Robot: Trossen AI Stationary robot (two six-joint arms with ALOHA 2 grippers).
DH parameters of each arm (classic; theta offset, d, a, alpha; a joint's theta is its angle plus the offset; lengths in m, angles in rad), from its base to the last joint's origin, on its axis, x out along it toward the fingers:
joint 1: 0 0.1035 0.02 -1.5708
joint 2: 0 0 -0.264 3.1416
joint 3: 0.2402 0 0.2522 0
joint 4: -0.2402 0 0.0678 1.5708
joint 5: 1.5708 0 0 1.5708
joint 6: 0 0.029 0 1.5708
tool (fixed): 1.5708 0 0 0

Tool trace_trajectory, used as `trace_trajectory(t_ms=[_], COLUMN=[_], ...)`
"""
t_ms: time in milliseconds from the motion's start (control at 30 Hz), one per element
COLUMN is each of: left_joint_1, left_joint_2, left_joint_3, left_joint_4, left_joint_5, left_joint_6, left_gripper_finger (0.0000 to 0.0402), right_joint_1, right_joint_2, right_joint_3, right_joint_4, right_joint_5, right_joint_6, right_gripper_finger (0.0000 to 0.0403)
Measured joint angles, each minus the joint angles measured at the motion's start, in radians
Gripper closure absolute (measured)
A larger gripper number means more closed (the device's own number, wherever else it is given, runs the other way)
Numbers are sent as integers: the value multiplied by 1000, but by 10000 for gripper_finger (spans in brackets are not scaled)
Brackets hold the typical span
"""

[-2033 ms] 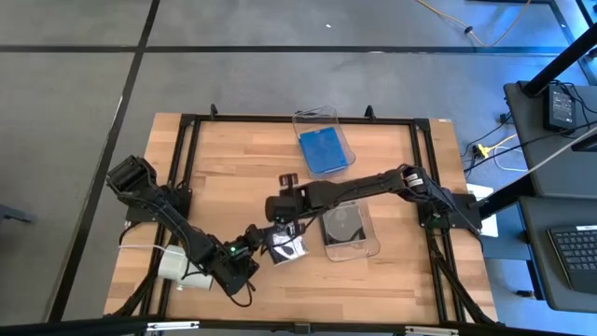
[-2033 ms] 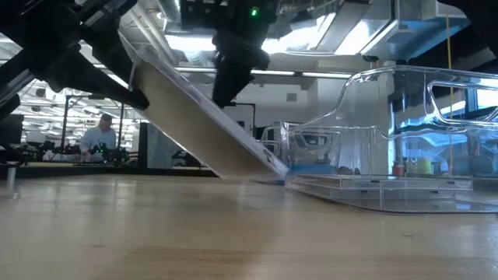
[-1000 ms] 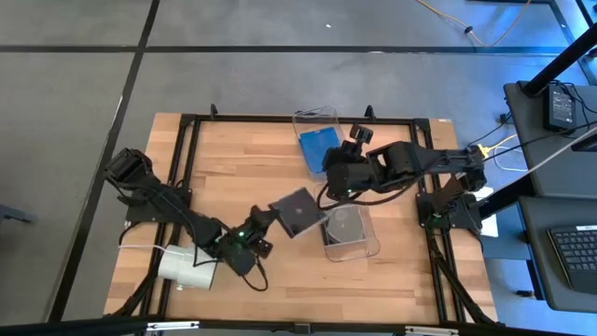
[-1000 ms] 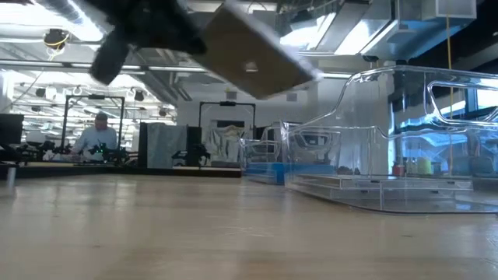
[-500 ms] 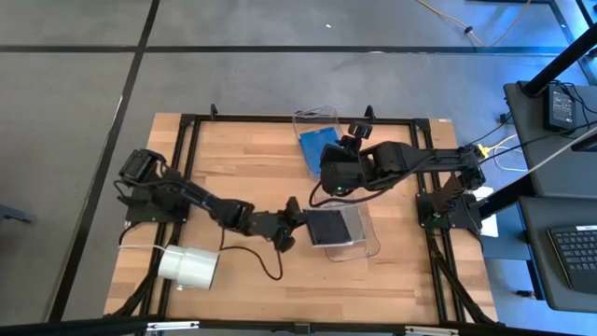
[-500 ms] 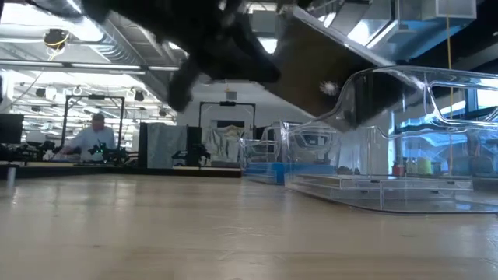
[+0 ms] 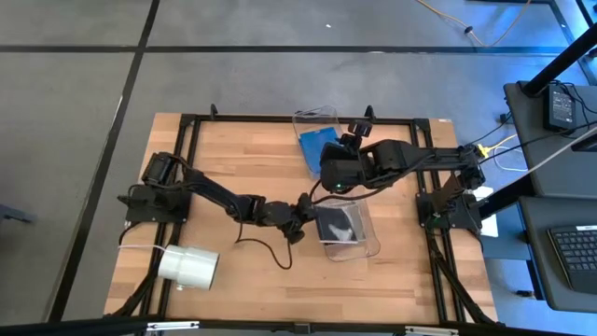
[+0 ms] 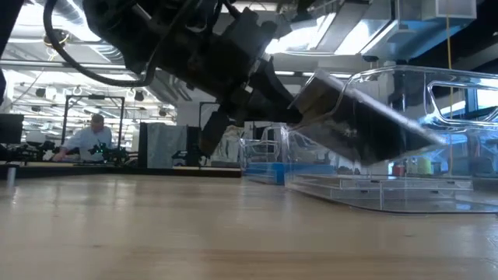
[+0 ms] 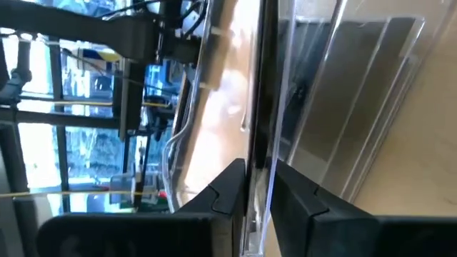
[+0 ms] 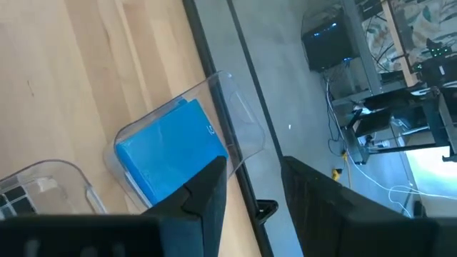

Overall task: Pick & place jewel cases by type
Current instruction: Put the black CD case into the bottom transparent bin

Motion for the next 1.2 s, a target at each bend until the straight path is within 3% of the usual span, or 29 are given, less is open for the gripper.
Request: trace_trajectory(t_ms=[433,700,933,1200], left_joint_1=[5,44,71,43], left_joint_2=[10,10,9,5], left_joint_3=[0,0,0,2], left_joint_4=[33,40,40,-3], left_joint_5=[47,141,74,19], left_joint_6=[-3,-85,-107,-121], left_gripper_finger=[341,303,277,283], right_joint_1=[-31,-45,-51,-51], right_joint_2=[0,0,0,0], right_joint_3=[0,0,0,0], right_joint_4=[0,0,0,-12], right_joint_5=[-6,-6,-8,-9], right_joint_6=[0,0,1,3], right_gripper_finger=[264,264,264,264])
